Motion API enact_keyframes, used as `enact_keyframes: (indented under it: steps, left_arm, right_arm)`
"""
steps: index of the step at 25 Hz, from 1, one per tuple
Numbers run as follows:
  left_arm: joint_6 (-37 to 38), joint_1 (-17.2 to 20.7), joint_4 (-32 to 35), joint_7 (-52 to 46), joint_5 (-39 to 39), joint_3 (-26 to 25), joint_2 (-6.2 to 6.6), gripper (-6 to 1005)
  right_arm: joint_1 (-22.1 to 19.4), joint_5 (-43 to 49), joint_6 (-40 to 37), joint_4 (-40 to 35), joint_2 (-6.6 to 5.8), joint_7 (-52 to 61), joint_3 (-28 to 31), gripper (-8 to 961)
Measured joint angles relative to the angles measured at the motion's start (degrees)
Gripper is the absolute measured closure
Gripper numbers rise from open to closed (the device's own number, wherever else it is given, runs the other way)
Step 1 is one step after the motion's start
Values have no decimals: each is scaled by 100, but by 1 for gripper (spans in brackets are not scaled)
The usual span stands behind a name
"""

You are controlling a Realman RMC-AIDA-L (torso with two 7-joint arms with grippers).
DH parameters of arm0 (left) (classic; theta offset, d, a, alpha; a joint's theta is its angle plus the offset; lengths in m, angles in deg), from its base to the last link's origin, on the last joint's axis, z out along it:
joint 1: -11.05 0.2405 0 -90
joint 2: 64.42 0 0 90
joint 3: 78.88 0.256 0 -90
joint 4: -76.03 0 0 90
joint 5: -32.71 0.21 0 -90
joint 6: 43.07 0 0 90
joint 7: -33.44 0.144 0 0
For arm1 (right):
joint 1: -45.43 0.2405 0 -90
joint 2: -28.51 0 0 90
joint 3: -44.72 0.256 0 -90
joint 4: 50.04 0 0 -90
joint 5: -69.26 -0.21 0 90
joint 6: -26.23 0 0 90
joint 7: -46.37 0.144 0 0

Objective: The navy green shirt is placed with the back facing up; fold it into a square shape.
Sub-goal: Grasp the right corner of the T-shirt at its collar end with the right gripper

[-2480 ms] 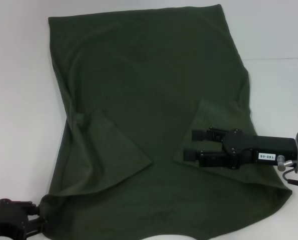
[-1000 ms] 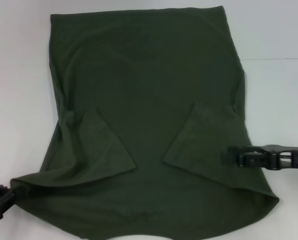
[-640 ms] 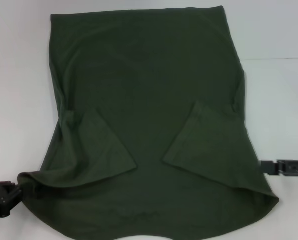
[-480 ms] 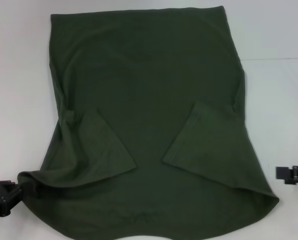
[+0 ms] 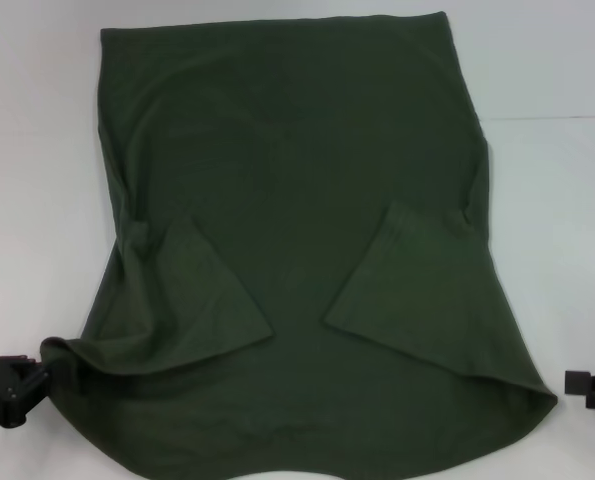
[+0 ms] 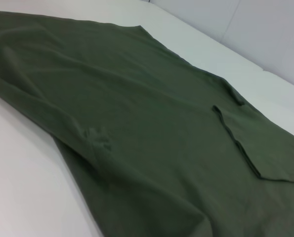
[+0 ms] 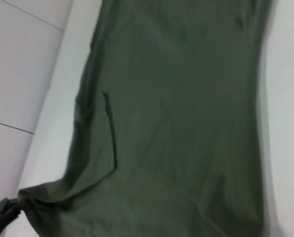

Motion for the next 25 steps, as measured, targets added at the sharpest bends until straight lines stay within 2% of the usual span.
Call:
enact_keyframes:
  steps: [4,8,25]
  left_arm:
    - [0,-12,-36,40,0,1,4,984]
    - [-1,-12,-40,47,0,2,4,984]
    - [-9,-33,-37,50,0,1,6,985]
  right_arm:
    - [41,121,117,76,78,6,5,11]
    - [148,134,281,340,80,-11,-35,11]
    - [341,221,509,568,98,27,-53,11]
